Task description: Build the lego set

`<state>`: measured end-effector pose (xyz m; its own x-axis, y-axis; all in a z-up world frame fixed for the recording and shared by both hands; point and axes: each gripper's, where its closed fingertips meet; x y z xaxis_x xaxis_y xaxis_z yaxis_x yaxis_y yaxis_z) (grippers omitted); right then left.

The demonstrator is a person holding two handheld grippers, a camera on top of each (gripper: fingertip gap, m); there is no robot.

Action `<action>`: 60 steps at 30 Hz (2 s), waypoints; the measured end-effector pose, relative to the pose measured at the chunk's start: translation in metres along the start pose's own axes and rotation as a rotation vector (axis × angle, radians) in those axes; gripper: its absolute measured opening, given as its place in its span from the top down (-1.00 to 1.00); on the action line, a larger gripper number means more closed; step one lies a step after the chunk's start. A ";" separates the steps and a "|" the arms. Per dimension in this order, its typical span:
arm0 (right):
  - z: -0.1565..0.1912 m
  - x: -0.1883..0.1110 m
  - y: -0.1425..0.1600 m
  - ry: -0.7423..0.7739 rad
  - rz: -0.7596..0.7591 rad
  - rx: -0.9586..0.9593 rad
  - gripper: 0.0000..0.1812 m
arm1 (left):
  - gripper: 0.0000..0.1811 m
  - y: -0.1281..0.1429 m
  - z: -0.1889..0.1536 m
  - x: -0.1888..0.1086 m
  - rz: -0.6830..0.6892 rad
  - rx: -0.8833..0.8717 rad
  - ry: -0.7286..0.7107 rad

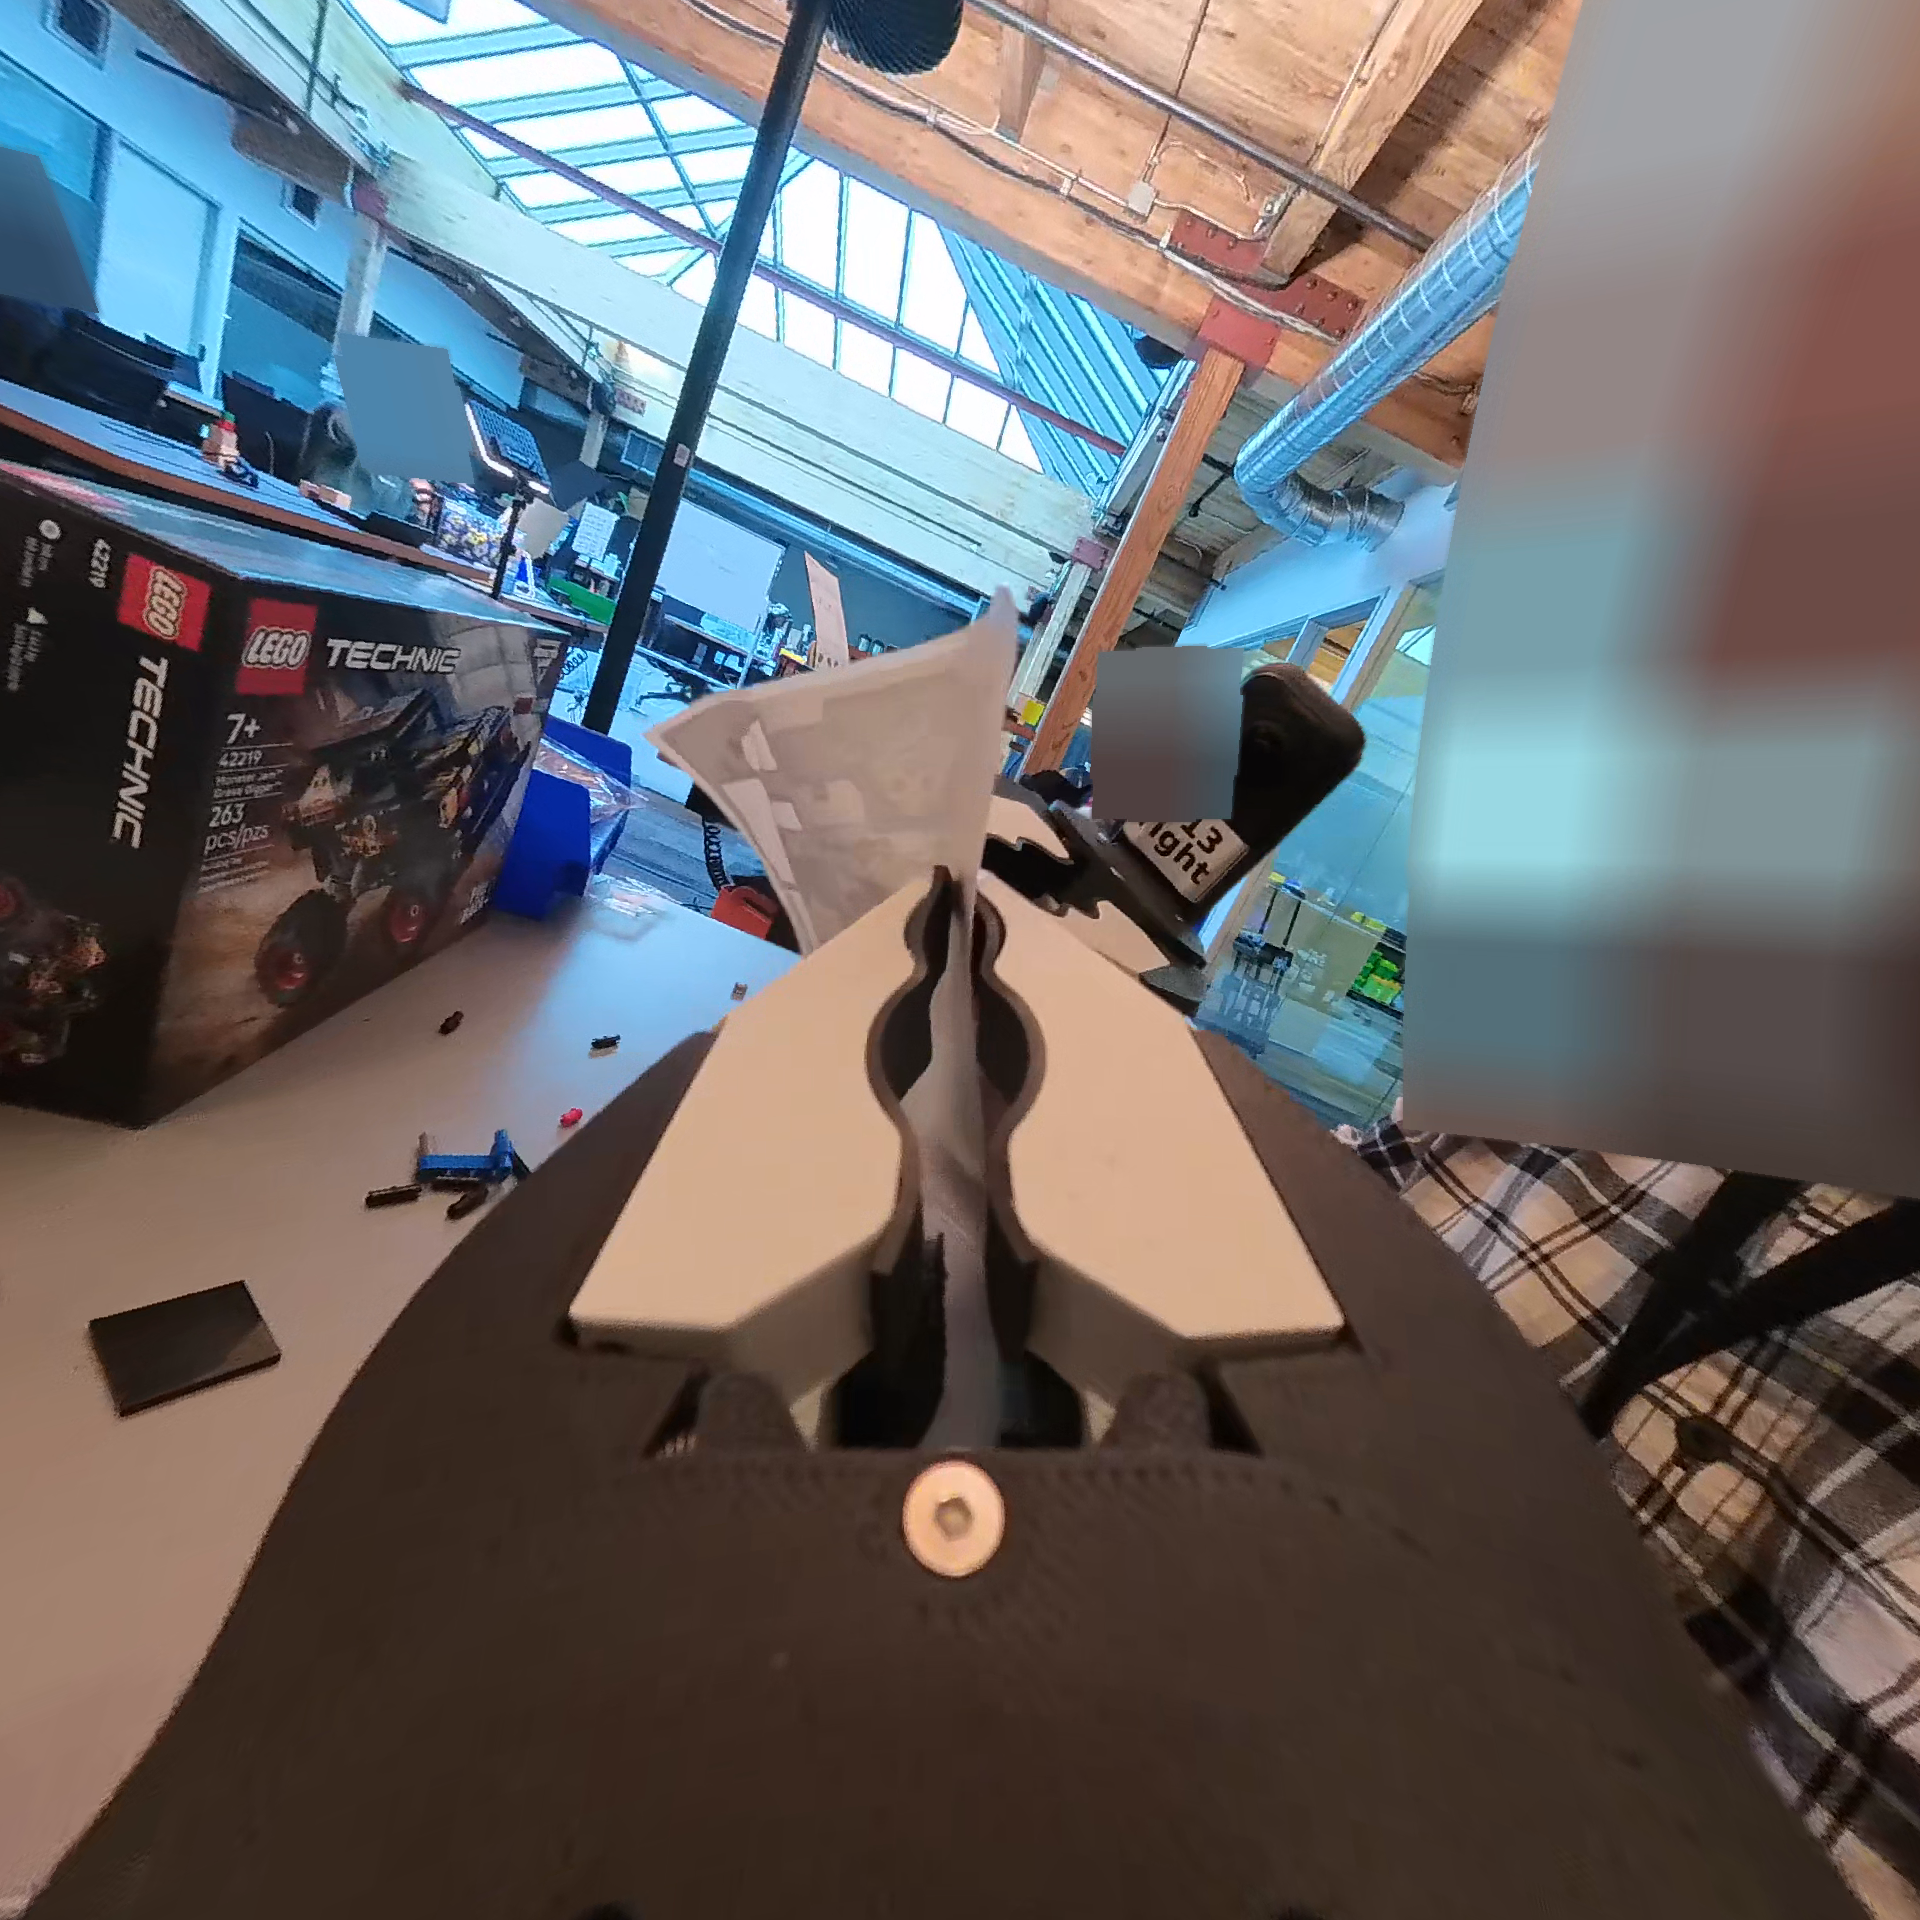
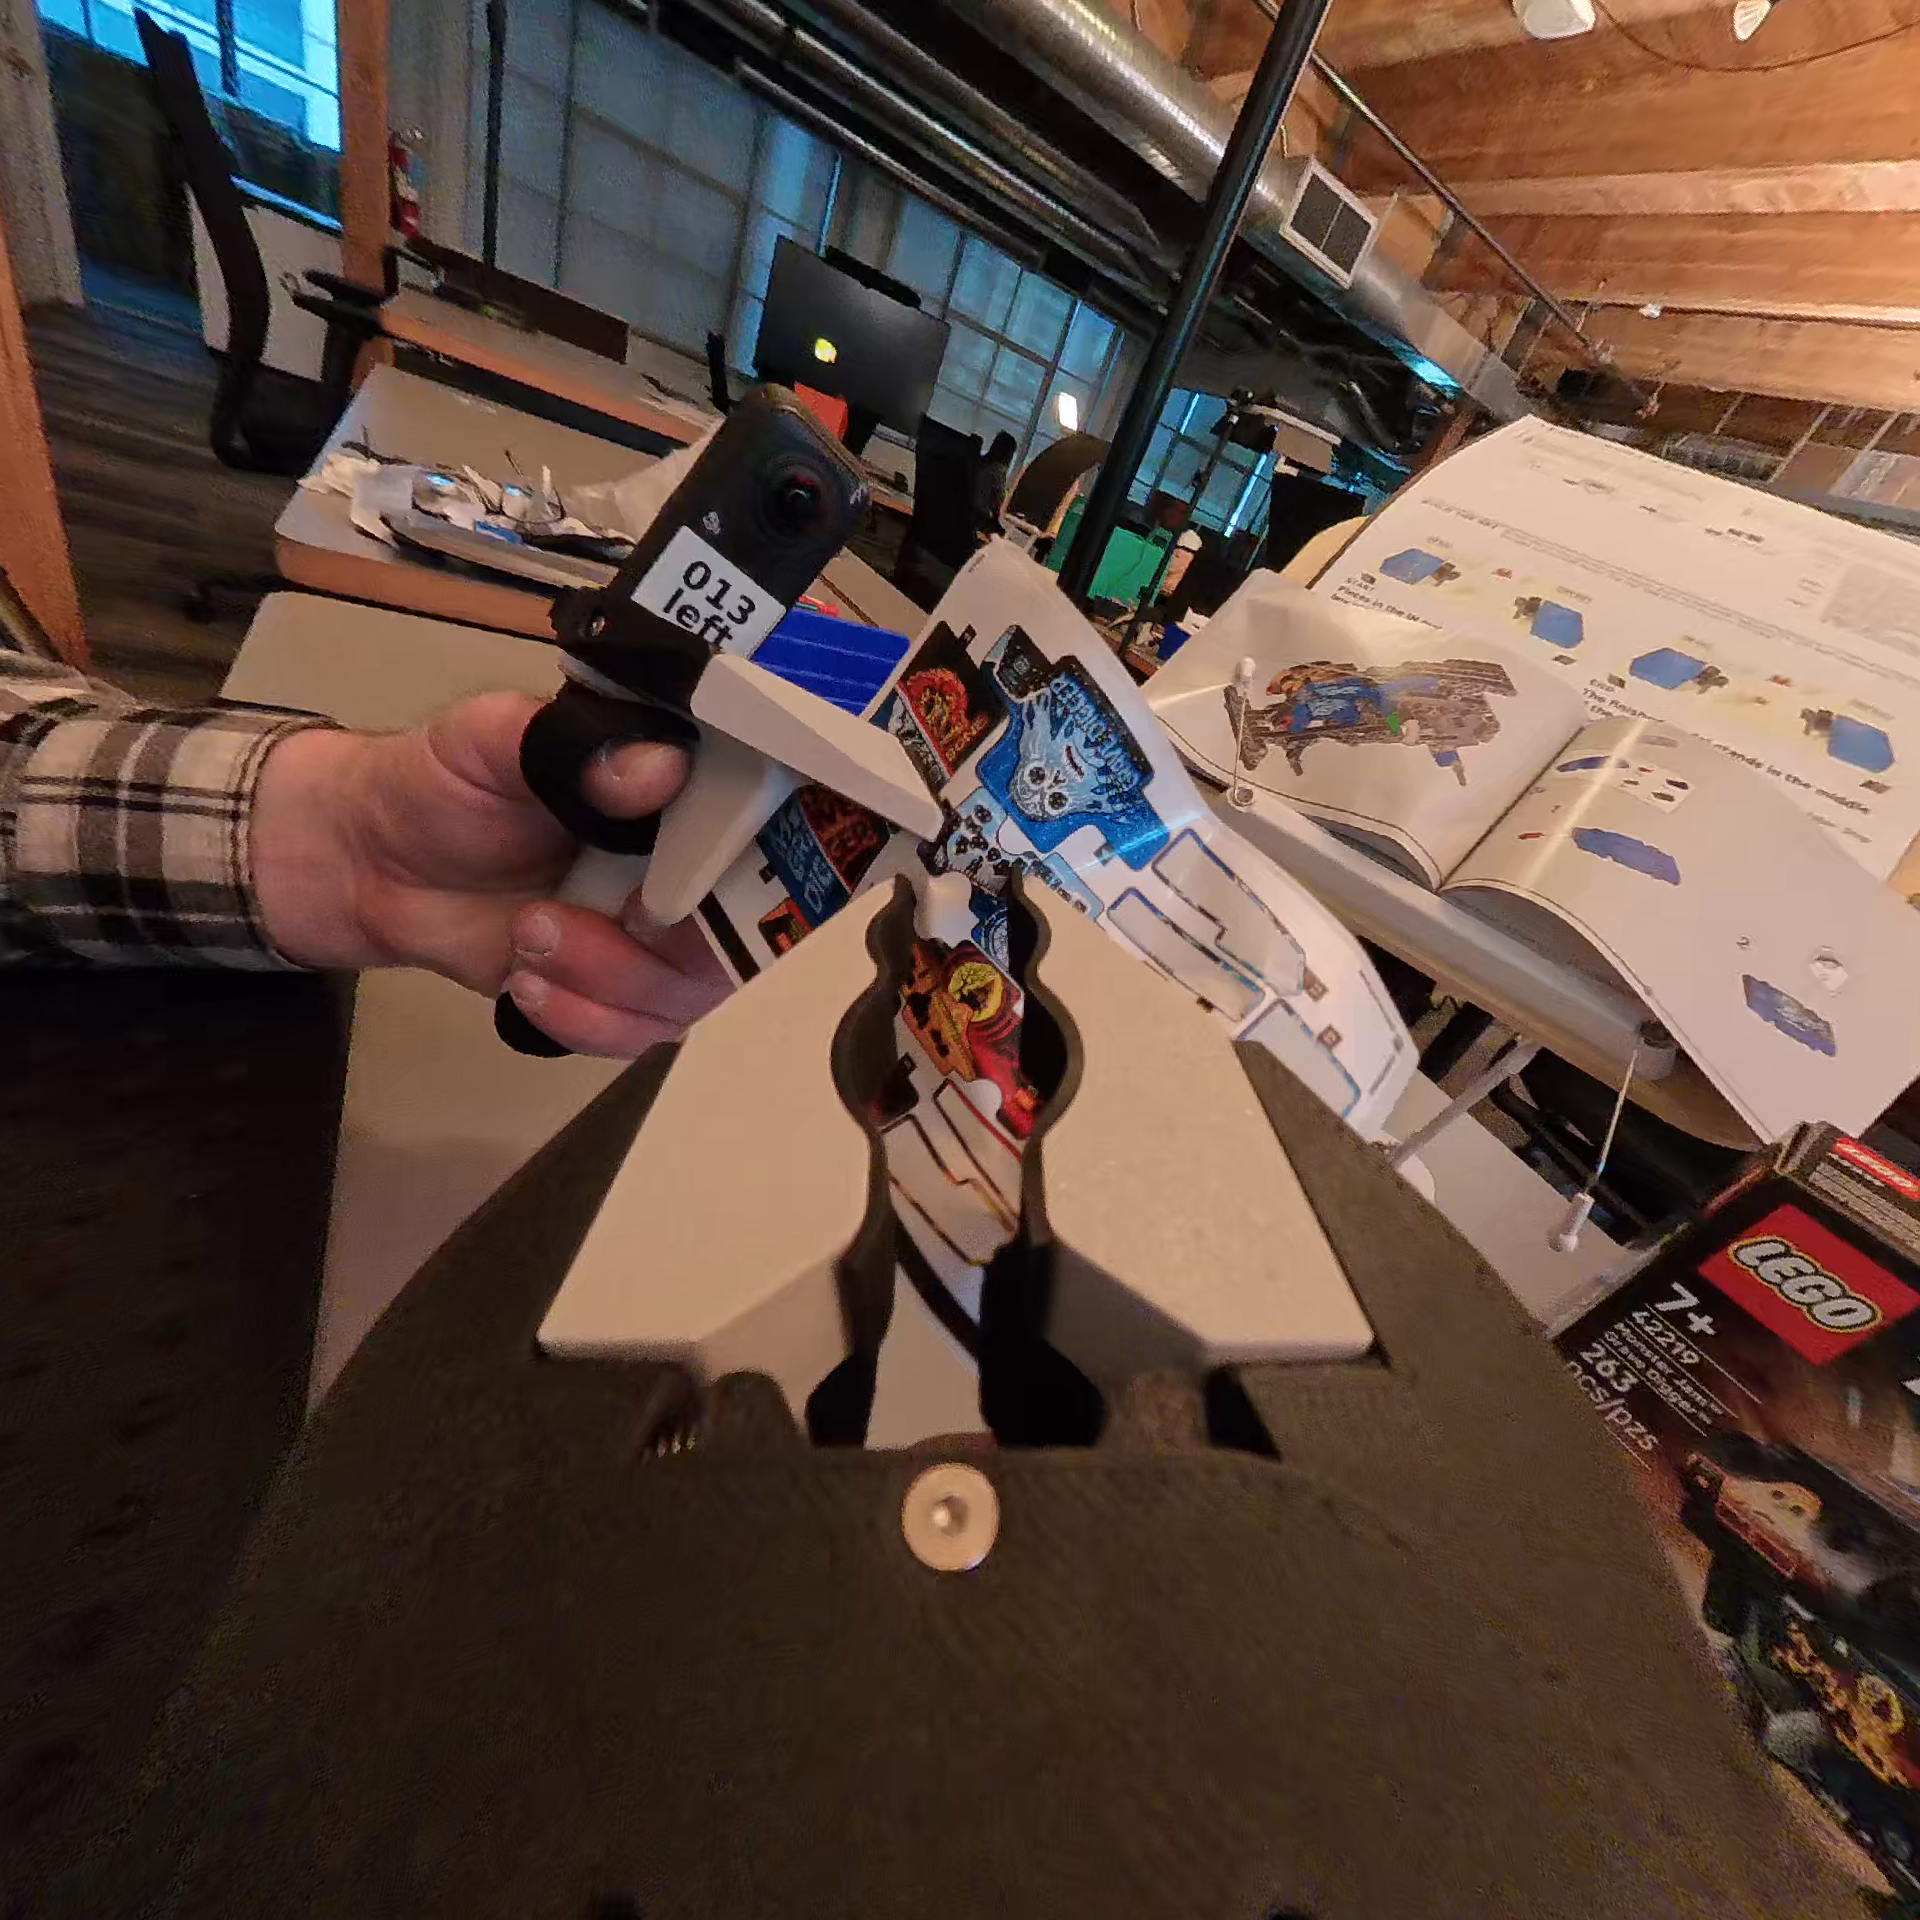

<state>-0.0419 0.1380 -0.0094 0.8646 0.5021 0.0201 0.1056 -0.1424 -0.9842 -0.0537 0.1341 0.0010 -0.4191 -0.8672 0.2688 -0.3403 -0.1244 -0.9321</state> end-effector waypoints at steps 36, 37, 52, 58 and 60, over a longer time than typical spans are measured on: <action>-0.003 -0.005 -0.006 0.043 -0.031 -0.079 1.00 | 1.00 0.004 0.003 0.002 0.011 -0.001 -0.014; -0.003 -0.005 -0.006 0.046 -0.029 -0.079 1.00 | 1.00 0.004 0.003 0.002 0.012 -0.002 -0.013; -0.019 -0.015 -0.013 0.055 -0.088 0.042 1.00 | 1.00 0.003 0.008 0.000 0.000 -0.030 -0.029; -0.031 -0.024 -0.019 0.049 -0.154 0.155 1.00 | 1.00 0.000 0.011 -0.003 -0.007 -0.033 -0.043; -0.035 -0.028 -0.022 0.047 -0.178 0.189 1.00 | 1.00 -0.002 0.013 -0.005 -0.010 -0.039 -0.052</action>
<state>-0.0510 0.0968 0.0177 0.8632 0.4639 0.1992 0.1679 0.1085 -0.9798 -0.0401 0.1322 -0.0021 -0.3716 -0.8901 0.2638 -0.3773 -0.1148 -0.9189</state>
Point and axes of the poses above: each gripper's, where its closed fingertips meet, x out along the fingers, y out of its underside, z = x × y across the jaws, and after that the axes turned 10 degrees about x, right-handed
